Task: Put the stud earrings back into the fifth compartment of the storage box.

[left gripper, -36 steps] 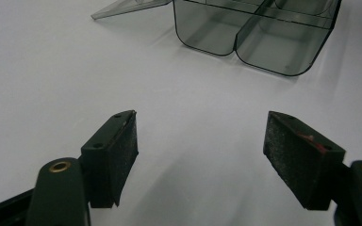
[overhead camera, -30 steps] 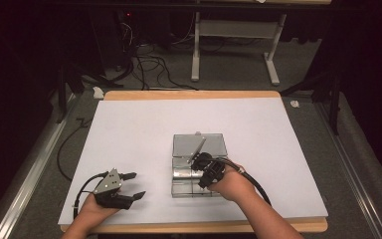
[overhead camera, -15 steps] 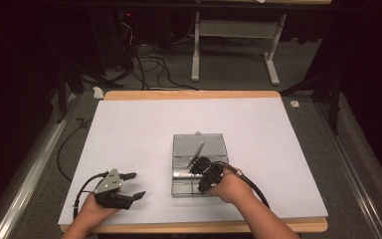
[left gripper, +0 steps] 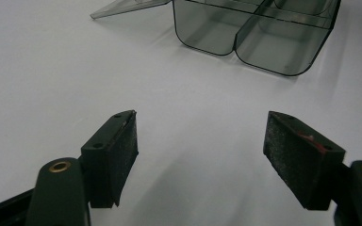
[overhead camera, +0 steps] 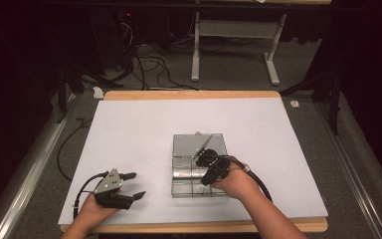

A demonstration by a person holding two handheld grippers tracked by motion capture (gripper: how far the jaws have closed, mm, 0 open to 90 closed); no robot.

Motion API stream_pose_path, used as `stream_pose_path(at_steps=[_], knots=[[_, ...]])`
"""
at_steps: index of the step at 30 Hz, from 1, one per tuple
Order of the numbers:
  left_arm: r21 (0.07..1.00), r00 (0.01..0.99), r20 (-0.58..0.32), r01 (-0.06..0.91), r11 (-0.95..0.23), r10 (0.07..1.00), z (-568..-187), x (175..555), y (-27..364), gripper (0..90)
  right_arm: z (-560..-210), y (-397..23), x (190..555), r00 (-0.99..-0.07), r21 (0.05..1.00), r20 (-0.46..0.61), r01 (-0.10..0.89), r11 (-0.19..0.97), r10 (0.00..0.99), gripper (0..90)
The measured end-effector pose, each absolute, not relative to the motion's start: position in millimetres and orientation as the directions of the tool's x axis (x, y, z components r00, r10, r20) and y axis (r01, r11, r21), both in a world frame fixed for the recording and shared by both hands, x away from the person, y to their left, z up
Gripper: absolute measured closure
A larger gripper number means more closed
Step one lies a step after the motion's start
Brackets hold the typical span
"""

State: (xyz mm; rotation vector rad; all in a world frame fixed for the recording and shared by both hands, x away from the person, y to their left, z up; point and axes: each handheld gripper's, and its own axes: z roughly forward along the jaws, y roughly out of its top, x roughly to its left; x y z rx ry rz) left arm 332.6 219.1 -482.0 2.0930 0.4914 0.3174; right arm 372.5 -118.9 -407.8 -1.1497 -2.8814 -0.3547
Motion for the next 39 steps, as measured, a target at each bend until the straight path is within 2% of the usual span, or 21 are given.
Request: stream_pose_path(at_steps=[21, 39], knots=[[0.848, 0.882, 0.04, 0.218, -0.483, 0.469, -482, 332, 220, 27.3, -393, -199, 379, -0.576, 0.261, 0.042, 0.795, 0.547, 0.817, 62.2], [0.85, 0.882, 0.035, 0.222, -0.479, 0.471, -482, 332, 220, 27.3, -423, -274, 370, -0.436, 0.272, 0.016, 0.868, 0.416, 0.9, 50.4]])
